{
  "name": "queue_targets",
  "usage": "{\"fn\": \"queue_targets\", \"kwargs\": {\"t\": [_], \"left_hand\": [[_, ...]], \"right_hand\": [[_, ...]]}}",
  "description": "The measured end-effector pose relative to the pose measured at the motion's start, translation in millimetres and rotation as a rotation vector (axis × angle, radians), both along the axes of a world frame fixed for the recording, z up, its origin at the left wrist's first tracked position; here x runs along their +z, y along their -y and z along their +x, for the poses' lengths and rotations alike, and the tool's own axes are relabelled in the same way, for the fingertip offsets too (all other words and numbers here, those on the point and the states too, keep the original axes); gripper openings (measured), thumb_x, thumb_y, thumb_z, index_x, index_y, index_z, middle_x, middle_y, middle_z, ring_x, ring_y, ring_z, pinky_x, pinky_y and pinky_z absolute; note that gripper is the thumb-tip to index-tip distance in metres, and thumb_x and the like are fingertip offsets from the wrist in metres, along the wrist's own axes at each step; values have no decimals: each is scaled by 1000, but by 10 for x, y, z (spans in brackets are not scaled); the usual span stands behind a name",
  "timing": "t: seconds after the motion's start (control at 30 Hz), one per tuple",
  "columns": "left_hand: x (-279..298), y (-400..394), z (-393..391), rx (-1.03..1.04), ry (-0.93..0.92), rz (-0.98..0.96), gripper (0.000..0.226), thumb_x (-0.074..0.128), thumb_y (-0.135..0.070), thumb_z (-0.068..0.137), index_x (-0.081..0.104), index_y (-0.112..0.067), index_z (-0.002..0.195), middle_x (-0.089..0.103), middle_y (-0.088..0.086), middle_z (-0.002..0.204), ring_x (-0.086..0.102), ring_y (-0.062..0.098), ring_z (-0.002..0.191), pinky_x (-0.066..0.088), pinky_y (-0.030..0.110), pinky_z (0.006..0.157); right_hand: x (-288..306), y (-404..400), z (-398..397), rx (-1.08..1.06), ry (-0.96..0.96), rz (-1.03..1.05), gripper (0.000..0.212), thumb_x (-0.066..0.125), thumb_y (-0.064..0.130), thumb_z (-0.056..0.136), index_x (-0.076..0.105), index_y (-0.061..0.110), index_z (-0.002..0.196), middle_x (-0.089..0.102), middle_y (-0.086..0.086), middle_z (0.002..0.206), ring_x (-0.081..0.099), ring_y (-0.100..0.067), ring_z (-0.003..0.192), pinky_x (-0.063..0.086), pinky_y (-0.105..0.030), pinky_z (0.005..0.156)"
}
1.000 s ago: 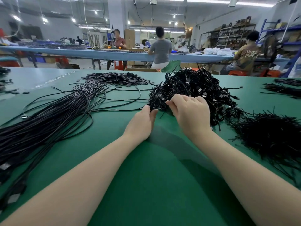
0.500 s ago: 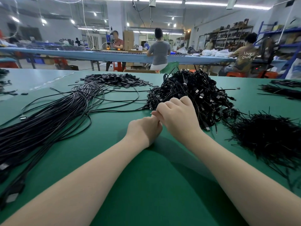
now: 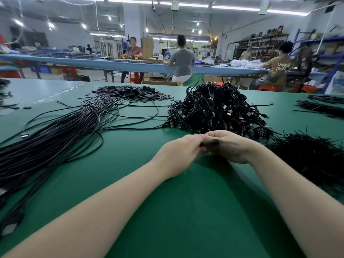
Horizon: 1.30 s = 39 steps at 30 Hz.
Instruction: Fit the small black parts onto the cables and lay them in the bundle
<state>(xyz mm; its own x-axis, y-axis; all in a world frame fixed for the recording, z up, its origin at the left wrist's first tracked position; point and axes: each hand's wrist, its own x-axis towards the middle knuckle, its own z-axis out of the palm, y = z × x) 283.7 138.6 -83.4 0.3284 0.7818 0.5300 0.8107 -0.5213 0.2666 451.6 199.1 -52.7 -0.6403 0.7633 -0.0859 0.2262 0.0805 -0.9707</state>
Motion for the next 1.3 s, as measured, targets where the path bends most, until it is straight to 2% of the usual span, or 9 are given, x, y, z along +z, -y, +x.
{"fn": "queue_targets", "kwargs": {"t": [0.13,0.27,0.33,0.4,0.6,0.8,1.0,1.17,1.3], "left_hand": [[-15,-59,-60,70,448,-63,19,42,-26,101,45,-18,85,50,-12,73,48,2,67,30,28,62],[-30,-155,-115,168,653,-161,18,43,-26,102,51,-11,95,57,-11,81,52,2,75,37,16,64],[-33,-192,-119,157,717,-228,12,43,-26,101,48,-18,109,59,-10,90,55,7,84,37,15,72],[-31,-218,-133,139,753,-275,12,42,-27,102,43,-24,113,56,-11,85,52,4,75,37,24,75],[22,-233,-224,61,885,-426,10,37,-32,103,44,-27,108,42,-8,62,36,5,46,36,24,51],[42,-190,-267,-106,956,-563,12,35,-31,104,44,-27,98,32,-16,49,24,4,43,27,22,50],[42,-195,-223,-55,957,-541,14,36,-31,104,45,-25,96,37,-10,57,29,5,44,28,24,51],[144,-189,-246,45,924,-643,21,38,-32,100,44,-14,89,52,-5,58,39,9,42,35,19,42],[198,-163,-262,88,871,-711,32,43,-38,100,54,-14,81,64,-3,57,48,9,42,33,17,41]], "right_hand": [[-72,77,-346,-221,-231,-59,26,53,27,97,52,18,72,61,7,62,63,-9,61,42,-20,55],[-185,156,-640,-444,-320,-1,28,55,26,96,49,15,71,59,4,60,60,-11,60,47,-23,54],[-236,164,-665,-485,-376,-19,29,56,23,96,49,13,70,59,0,63,60,-13,59,48,-22,54],[-250,160,-645,-468,-411,-40,28,57,22,96,52,11,70,63,-1,63,59,-13,57,47,-20,53],[-240,178,-602,-371,-363,7,13,71,22,85,71,9,82,67,3,65,54,-5,54,43,-16,50],[-243,164,-543,-357,-354,-19,6,71,19,84,72,13,83,67,6,65,54,-3,54,43,-17,53],[-215,155,-537,-499,-115,493,10,71,22,83,72,20,74,68,4,66,54,-5,59,45,-24,59],[-211,184,-520,-551,24,819,12,69,15,84,70,15,72,57,15,56,50,4,53,36,-9,55],[-216,205,-488,-541,133,974,10,65,11,86,69,8,76,64,3,68,56,-10,64,46,-25,64]]}}
